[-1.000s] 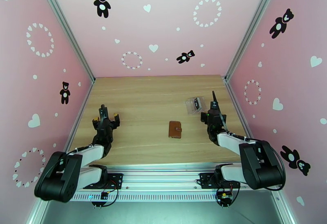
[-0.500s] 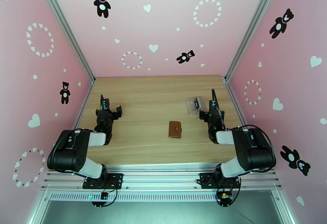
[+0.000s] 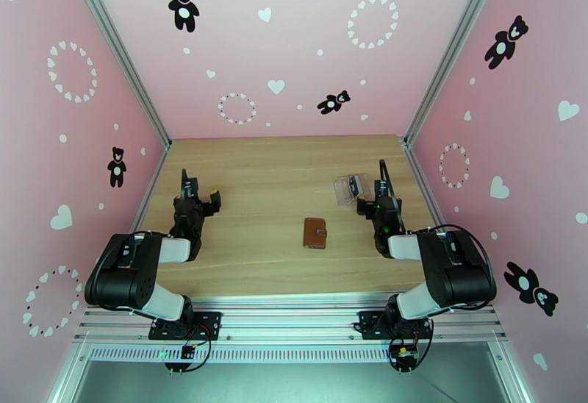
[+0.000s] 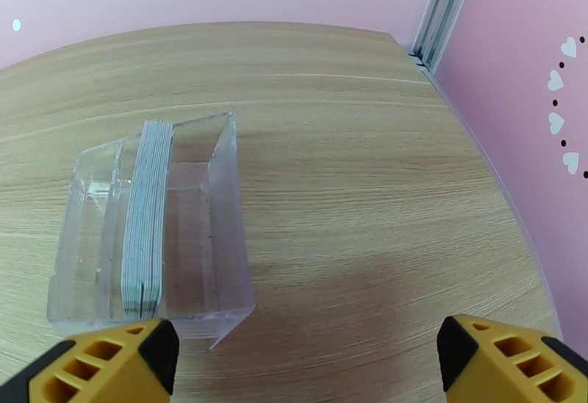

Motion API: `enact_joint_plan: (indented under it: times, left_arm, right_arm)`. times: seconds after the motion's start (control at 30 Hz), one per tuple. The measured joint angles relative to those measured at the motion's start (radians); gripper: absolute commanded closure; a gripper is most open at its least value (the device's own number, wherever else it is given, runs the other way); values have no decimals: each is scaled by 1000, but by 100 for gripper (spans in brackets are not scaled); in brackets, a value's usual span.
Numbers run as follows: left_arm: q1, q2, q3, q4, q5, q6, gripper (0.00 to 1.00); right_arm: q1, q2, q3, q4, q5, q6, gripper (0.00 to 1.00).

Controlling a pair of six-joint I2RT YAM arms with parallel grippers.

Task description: Put the credit cards into the card holder

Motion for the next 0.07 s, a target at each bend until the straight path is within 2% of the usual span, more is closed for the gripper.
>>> enact_joint_plan:
  times: [0.07]
  left_arm:
    - [0, 0, 0, 0, 0, 0, 1]
  right_arm:
    - [0, 0, 2, 2, -9, -1, 1]
